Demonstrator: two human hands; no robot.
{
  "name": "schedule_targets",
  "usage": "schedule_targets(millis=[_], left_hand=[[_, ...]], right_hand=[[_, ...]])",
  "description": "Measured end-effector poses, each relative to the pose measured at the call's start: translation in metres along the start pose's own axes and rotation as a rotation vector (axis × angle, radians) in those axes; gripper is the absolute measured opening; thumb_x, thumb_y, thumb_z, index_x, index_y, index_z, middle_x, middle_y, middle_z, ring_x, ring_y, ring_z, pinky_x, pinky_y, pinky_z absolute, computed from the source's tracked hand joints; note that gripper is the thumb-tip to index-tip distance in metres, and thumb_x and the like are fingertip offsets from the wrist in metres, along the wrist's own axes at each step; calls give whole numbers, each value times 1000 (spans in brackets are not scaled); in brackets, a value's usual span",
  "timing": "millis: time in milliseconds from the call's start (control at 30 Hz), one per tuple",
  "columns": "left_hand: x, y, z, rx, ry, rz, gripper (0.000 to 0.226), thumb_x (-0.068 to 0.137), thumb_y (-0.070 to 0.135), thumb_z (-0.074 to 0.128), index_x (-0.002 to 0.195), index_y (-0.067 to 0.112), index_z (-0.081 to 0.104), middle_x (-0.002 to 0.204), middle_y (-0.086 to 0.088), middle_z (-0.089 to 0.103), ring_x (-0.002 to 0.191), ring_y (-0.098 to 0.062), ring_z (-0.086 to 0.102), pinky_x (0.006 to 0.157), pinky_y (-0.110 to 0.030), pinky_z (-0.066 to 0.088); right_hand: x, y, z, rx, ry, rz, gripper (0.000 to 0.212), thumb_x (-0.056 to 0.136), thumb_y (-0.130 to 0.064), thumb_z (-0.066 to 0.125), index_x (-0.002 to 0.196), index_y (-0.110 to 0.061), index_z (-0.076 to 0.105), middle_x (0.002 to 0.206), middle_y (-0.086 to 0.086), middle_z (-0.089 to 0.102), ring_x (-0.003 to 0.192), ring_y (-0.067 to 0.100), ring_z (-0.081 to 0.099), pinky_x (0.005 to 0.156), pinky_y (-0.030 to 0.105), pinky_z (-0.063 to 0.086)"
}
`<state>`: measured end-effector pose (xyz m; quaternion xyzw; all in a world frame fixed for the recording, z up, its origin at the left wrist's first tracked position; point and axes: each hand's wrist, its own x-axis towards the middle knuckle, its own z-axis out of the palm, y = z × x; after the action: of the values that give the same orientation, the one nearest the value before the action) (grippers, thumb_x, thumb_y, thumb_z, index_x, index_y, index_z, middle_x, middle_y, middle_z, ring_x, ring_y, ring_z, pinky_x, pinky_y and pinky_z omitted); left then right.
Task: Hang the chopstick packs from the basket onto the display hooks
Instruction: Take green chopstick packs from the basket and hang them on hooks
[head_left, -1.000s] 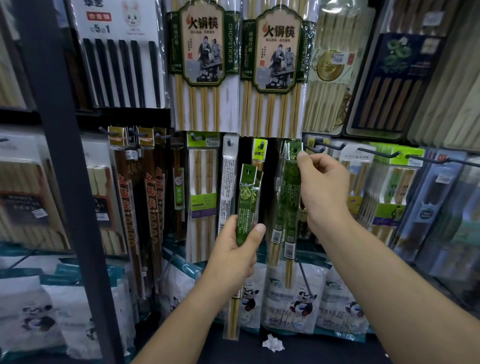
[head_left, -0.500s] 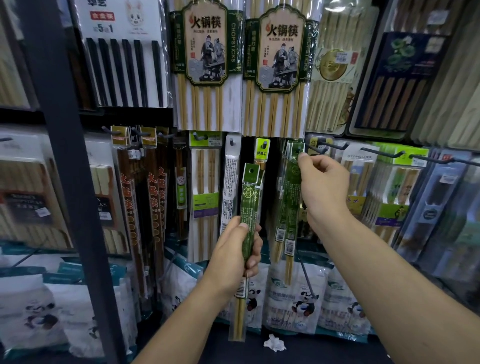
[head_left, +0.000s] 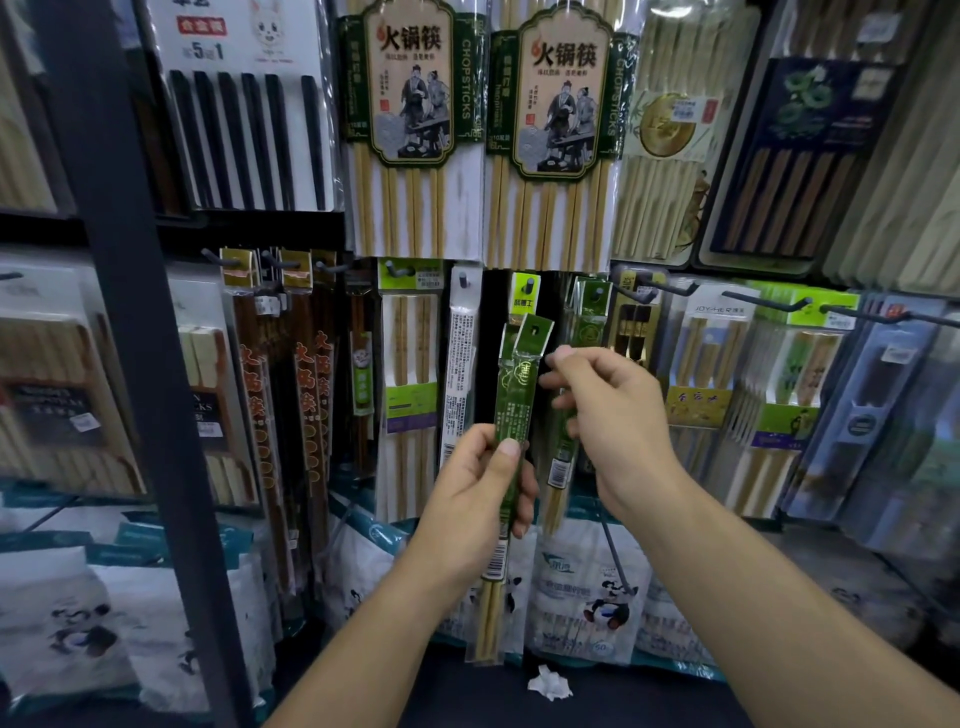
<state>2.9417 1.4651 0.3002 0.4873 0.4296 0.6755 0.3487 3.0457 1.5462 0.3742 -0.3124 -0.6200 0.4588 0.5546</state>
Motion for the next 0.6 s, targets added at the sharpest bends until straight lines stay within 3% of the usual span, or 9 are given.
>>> schedule_targets(millis=[267, 400, 533, 600], left_hand=[[-1, -2, 3, -68, -46, 22, 13, 106, 26, 52, 104, 13, 56, 77, -1, 66, 65, -14, 59, 53, -25, 46], [-2, 1, 6, -157, 31, 34, 27, 101, 35, 49, 87, 31, 71, 82, -8, 73, 68, -20, 68, 54, -28, 52], [2, -5, 4, -90, 157, 12, 37, 109, 30, 47, 81, 32, 72, 93, -11, 76, 89, -26, 74, 76, -36, 60], [3, -7, 3, -73, 173, 7, 40, 109, 25, 46, 80, 29, 73, 93, -5, 76, 90, -20, 72, 75, -32, 60]], right_hand=[[-3, -2, -1, 13, -41, -59, 25, 96, -27, 68, 72, -32, 74, 67, -11, 65, 63, 2, 59, 56, 18, 43], [-1, -8, -4, 36, 8, -59, 26, 98, -26, 65, 73, -24, 70, 62, -10, 57, 62, 6, 54, 58, 23, 42], [14, -20, -10, 84, 92, -39, 31, 102, -26, 60, 72, -20, 64, 60, -7, 47, 55, 7, 43, 51, 21, 38], [23, -23, -12, 51, 124, -53, 32, 103, -28, 58, 74, -16, 58, 61, -3, 41, 55, 9, 38, 52, 22, 37]])
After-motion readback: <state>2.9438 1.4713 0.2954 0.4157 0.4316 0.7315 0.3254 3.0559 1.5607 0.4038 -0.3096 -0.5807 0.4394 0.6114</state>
